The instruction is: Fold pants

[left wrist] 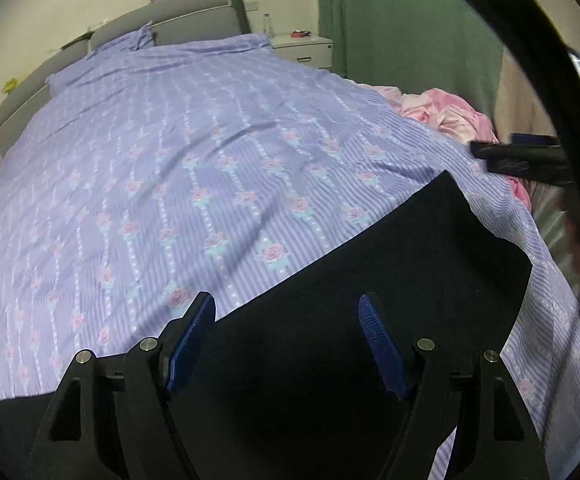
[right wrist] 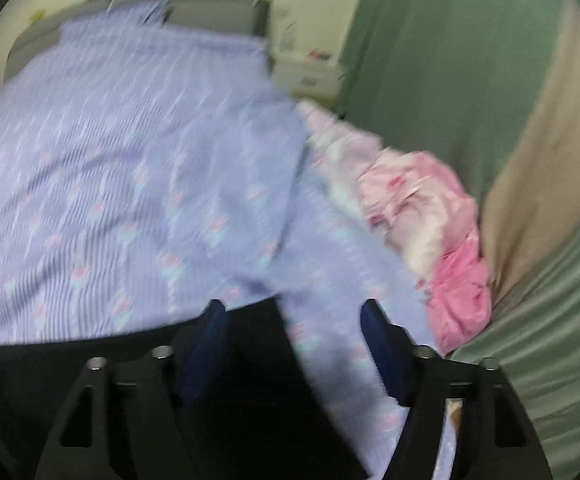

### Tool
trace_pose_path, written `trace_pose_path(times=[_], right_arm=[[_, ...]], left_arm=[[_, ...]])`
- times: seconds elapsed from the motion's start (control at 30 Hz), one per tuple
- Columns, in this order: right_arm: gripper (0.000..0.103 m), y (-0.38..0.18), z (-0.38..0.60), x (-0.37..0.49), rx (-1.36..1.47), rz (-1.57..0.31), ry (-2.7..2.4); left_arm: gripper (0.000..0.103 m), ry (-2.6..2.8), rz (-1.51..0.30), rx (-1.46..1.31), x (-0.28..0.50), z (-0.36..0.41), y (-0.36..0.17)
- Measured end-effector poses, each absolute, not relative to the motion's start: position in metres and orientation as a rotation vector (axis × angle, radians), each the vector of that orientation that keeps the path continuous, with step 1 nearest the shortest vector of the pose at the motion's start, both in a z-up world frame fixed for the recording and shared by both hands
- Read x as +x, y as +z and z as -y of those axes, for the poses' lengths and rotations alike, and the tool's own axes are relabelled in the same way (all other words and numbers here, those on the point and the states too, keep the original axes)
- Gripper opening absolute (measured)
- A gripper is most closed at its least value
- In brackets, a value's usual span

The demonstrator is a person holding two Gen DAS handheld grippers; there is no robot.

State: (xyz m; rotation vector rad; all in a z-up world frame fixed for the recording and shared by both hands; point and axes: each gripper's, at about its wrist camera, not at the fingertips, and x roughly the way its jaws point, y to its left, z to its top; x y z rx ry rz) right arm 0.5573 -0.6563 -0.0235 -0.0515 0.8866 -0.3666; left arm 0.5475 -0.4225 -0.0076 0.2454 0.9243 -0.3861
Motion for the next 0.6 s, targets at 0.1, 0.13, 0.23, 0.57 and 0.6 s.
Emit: trace_pose_path(times=[0.1,0.13,0.23,0.57,0.6], right_arm=[[0.071,-0.019,0.682,0.523,0.037,-0.86,-0.377],[0.071,-0.022,0.689,0.507,0.069,-0.853,-0.381],[0.071,-0.038,0.699,0.473,0.12,-0.879,-0.373],[0.07,-0.06,0.649,0.383,0.088,-0.976,-0.33],[0.07,-0.054,0.637,0.376,0.077,-0.97,-0.315]], left_arm=[[0.074,-0.443,-0.92,0.235,0.551,0.434,-0.008],[0.074,-0.455,-0.915,0.245,0.551,0.439,-0.008],[0.074,-0.479,-0.92,0.257,0.551,0.446,-0.011],[0.073,-0.497,-0.94,0.25,0.479,0.428,-0.016],[0.073,-0.498,-0.936,0.248,0.472,0.424,-0.014]])
